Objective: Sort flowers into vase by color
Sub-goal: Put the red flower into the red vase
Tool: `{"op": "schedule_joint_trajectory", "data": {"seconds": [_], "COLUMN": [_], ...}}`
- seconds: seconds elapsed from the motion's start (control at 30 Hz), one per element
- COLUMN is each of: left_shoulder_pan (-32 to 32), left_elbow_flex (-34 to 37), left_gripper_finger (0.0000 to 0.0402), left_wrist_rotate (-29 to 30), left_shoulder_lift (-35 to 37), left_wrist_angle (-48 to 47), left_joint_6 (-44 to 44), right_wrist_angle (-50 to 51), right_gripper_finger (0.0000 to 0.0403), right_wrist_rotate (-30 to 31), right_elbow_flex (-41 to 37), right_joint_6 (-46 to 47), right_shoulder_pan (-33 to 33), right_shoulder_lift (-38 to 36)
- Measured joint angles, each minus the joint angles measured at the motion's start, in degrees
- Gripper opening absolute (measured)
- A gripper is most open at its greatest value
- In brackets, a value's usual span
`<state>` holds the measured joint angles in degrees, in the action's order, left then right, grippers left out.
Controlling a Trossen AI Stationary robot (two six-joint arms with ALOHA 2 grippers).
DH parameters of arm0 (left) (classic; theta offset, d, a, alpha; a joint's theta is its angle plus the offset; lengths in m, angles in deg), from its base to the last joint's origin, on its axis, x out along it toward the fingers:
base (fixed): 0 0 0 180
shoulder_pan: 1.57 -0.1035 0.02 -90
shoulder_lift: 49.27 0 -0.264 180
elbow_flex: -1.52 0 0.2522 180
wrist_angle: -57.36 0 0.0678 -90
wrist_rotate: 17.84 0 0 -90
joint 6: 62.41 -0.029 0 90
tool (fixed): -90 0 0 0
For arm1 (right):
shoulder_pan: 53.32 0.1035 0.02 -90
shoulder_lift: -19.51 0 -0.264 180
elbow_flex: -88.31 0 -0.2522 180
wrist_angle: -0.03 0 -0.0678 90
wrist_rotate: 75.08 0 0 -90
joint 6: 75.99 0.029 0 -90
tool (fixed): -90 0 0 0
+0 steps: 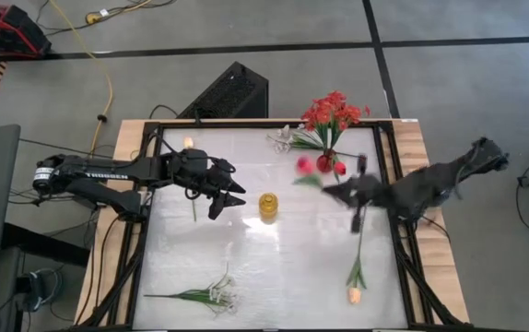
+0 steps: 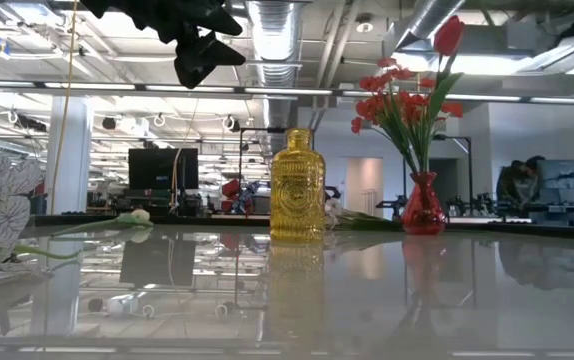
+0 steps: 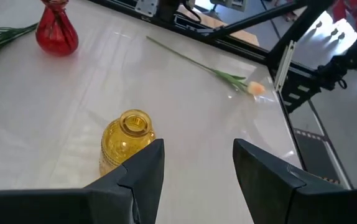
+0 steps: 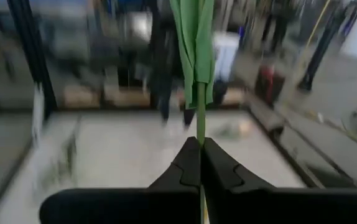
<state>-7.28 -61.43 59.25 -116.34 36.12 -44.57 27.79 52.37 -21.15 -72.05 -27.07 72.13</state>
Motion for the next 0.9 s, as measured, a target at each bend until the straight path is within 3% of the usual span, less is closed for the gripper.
{"op": "schedule_joint_trajectory", "data": {"seconds": [0.23, 0.5, 0.63, 0.73, 0.9], "left_shoulder_pan": [0.0, 0.0, 0.0, 0.0, 0.0], "left_elbow_flex": [0.0, 0.0, 0.0, 0.0, 0.0], "left_gripper_finger": [0.0179, 0.0179, 0.0179, 0.0179, 0.0179], "left_wrist_rotate": [1.1, 3.6, 5.8, 6.3, 6.3], "left_shoulder_lift": [0.0, 0.0, 0.0, 0.0, 0.0], "left_wrist_angle": [0.9, 0.9, 1.0, 1.9, 2.4], "left_joint_6": [2.5, 4.8, 5.5, 6.7, 8.4], "right_wrist_angle": [-32.8, -50.5, -55.2, -55.9, -56.1], "right_gripper_finger": [0.0023, 0.0023, 0.0023, 0.0023, 0.0024], "right_wrist_rotate": [-10.4, -15.1, -16.0, -17.1, -25.8], "right_elbow_flex": [-16.0, -28.5, -31.5, -32.5, -32.7], "right_joint_6": [-9.0, -14.5, -10.9, -3.2, 10.1], "right_shoulder_pan": [-9.7, -24.0, -31.5, -37.2, -43.5], "right_shoulder_lift": [-18.2, -27.3, -27.5, -26.4, -25.6]}}
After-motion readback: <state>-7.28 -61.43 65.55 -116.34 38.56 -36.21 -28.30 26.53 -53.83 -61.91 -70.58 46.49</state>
